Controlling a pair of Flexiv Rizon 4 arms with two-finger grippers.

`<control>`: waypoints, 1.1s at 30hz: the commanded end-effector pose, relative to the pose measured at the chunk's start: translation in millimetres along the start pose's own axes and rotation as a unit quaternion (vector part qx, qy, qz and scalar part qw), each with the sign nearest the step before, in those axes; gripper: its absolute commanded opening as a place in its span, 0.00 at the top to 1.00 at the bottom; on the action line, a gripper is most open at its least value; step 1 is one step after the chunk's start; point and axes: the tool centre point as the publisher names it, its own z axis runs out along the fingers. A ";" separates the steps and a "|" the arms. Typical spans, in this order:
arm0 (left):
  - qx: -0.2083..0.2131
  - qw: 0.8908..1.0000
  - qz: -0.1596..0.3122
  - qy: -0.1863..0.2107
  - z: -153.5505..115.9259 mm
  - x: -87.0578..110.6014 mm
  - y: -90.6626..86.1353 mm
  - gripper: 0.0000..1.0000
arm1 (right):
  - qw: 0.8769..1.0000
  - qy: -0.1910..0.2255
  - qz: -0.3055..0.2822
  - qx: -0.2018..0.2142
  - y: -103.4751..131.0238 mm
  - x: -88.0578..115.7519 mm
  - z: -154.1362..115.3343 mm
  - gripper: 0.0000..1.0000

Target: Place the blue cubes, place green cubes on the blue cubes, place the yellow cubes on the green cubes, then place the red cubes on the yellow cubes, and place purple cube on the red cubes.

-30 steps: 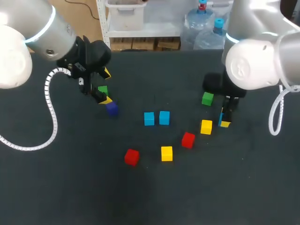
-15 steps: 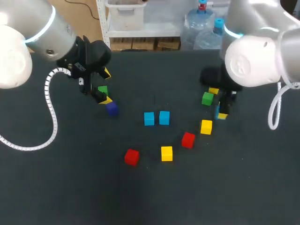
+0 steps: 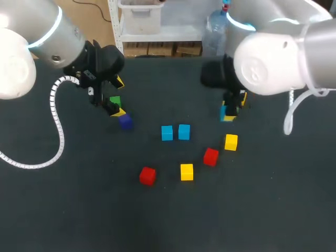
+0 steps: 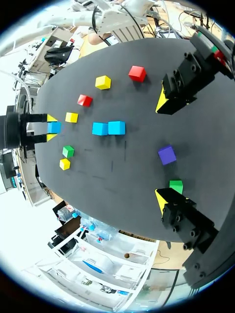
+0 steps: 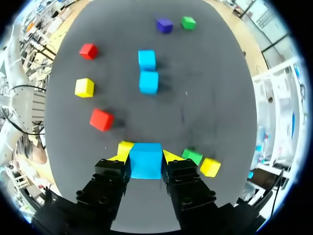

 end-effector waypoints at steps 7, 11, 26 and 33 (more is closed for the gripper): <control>0.001 1.000 0.001 -0.002 0.4 1.0 0.7 0.00 | 0.998 -0.011 -0.014 -0.055 12.3 -35.8 17.9 1.00; 0.001 1.000 0.001 -0.002 0.4 1.0 0.7 0.00 | 0.997 -0.027 -0.015 -0.069 19.0 -47.0 24.8 1.00; 0.001 1.000 0.001 -0.002 0.4 1.0 0.7 0.00 | 0.993 -0.041 -0.081 -0.076 16.4 -41.8 56.0 1.00; 0.001 1.000 0.001 -0.002 0.4 1.0 0.7 0.00 | 0.993 -0.031 -0.093 -0.066 6.4 -44.6 56.3 1.00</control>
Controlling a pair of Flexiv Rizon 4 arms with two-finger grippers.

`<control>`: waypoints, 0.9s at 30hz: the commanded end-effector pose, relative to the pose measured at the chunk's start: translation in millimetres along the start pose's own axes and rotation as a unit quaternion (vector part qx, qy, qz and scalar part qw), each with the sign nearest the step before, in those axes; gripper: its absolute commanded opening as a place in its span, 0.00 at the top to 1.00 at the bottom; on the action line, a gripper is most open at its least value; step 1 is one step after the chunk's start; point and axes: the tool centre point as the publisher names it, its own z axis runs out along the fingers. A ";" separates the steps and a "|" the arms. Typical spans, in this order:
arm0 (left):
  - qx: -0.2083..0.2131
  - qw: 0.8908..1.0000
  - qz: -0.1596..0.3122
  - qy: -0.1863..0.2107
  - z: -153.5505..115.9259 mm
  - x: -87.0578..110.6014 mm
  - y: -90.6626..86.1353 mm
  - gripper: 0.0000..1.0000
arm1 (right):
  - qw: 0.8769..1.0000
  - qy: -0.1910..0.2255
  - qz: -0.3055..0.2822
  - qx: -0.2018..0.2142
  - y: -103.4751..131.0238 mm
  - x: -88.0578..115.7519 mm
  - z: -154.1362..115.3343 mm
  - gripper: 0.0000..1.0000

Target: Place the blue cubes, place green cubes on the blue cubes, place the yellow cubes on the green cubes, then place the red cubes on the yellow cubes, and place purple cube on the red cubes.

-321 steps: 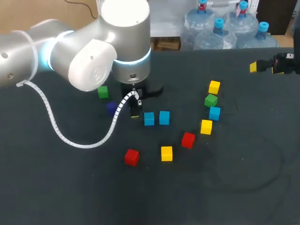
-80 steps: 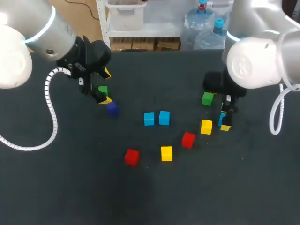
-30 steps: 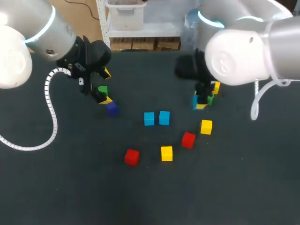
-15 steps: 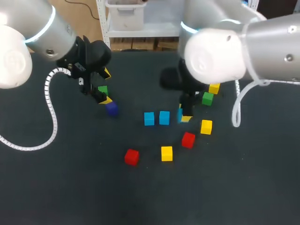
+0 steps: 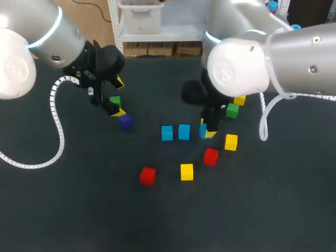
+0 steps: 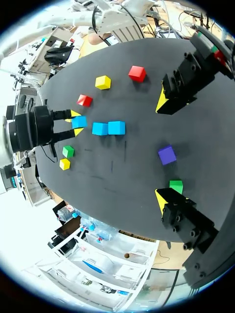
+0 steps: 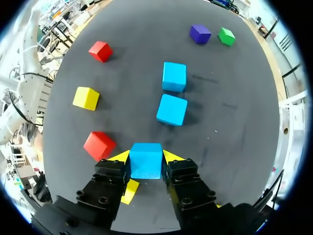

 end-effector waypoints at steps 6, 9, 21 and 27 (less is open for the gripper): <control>0.001 1.000 0.001 -0.002 0.4 0.9 0.7 0.00 | 1.000 0.017 -0.015 0.006 -3.3 -10.6 2.8 1.00; 0.001 1.000 0.001 -0.002 0.4 0.9 0.7 0.00 | 1.000 0.020 -0.016 -0.001 -5.5 -9.2 5.4 1.00; 0.001 1.000 0.001 -0.002 0.4 0.9 0.7 0.00 | 0.999 0.033 -0.035 -0.008 -12.7 -6.6 5.7 1.00; 0.001 1.000 0.001 -0.002 0.4 0.9 0.7 0.00 | 0.999 0.026 -0.032 -0.004 -14.9 -11.5 6.4 1.00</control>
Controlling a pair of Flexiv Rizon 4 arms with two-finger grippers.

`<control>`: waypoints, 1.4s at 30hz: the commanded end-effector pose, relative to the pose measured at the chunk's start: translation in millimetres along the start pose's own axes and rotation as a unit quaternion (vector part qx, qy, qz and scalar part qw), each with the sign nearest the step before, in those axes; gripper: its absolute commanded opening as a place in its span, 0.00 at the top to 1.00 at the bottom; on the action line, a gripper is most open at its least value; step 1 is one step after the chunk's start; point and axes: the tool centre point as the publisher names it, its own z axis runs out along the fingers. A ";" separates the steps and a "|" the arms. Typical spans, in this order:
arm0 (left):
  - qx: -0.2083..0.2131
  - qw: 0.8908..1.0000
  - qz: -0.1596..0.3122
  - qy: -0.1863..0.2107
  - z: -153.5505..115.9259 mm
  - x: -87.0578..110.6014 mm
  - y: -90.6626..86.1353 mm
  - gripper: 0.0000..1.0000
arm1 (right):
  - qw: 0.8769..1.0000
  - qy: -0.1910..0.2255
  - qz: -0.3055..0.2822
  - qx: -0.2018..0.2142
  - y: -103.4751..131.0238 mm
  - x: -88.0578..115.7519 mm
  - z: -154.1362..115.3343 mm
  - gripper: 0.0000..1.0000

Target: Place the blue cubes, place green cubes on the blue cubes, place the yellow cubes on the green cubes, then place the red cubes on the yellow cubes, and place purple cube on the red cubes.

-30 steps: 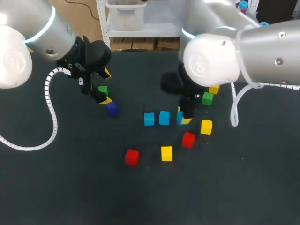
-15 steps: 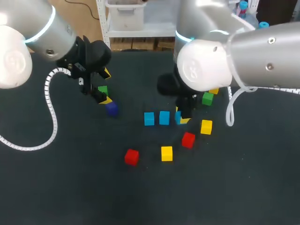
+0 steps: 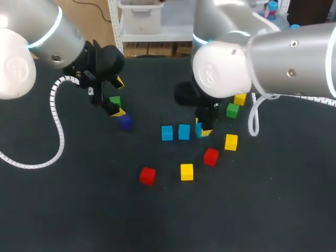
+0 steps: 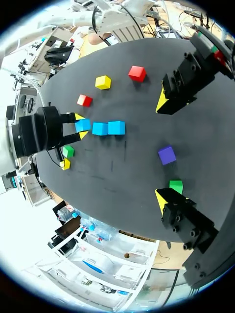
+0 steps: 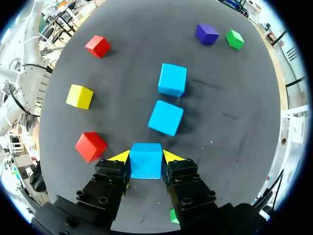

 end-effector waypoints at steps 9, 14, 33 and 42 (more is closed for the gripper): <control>0.001 1.000 0.001 -0.002 0.4 0.8 0.7 0.00 | 1.000 -0.001 0.017 0.004 -8.8 -5.5 6.9 1.00; 0.001 1.000 0.001 -0.002 0.4 0.8 0.7 0.00 | 1.000 0.001 0.019 0.003 -12.4 -3.2 8.9 1.00; 0.001 1.000 0.001 -0.002 0.4 0.8 0.7 0.00 | 1.000 0.001 0.028 -0.002 -15.4 0.4 13.8 1.00; 0.001 1.000 0.001 -0.002 0.4 0.8 0.7 0.00 | 1.000 0.003 0.031 -0.003 -16.9 2.7 14.8 1.00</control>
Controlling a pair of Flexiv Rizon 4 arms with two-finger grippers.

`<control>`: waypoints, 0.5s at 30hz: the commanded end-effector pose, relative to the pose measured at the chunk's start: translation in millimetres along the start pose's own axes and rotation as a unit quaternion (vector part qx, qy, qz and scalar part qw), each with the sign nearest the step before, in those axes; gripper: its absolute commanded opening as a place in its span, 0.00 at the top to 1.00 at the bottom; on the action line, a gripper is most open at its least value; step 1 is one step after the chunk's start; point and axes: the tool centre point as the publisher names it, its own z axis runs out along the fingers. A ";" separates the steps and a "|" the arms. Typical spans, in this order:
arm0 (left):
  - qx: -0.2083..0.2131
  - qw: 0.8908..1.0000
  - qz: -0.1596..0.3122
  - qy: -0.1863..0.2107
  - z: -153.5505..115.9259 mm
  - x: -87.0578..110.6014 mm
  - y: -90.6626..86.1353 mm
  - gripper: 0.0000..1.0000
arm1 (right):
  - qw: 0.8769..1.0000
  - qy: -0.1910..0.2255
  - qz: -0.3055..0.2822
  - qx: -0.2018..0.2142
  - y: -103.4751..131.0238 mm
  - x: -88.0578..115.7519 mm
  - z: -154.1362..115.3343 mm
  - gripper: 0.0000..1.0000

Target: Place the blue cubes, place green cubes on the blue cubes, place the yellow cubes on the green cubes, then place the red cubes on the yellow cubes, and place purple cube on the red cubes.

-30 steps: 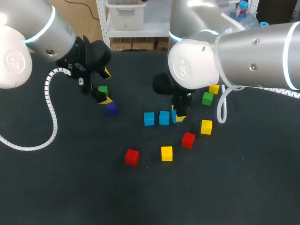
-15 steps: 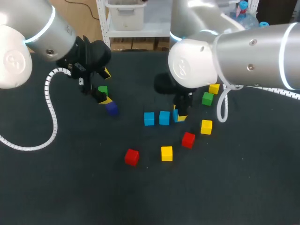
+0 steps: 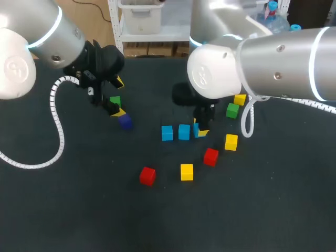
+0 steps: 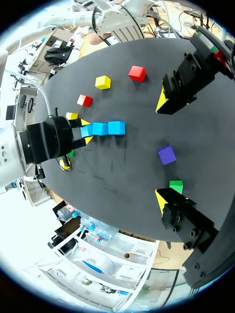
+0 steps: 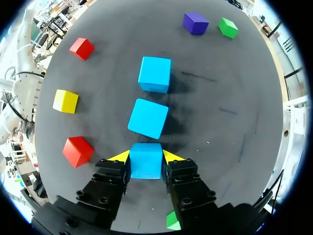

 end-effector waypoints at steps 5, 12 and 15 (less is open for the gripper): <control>0.001 1.000 0.001 -0.002 0.4 0.8 0.7 0.00 | 1.000 0.000 0.000 -0.002 -1.8 -0.2 0.5 1.00; 0.001 1.000 0.001 -0.002 0.4 0.8 0.7 0.00 | 1.000 0.001 -0.002 -0.004 -1.6 -2.2 3.2 1.00; 0.001 1.000 0.001 -0.002 0.4 0.8 0.7 0.00 | 1.000 0.000 -0.003 -0.004 -2.1 -2.8 3.2 0.98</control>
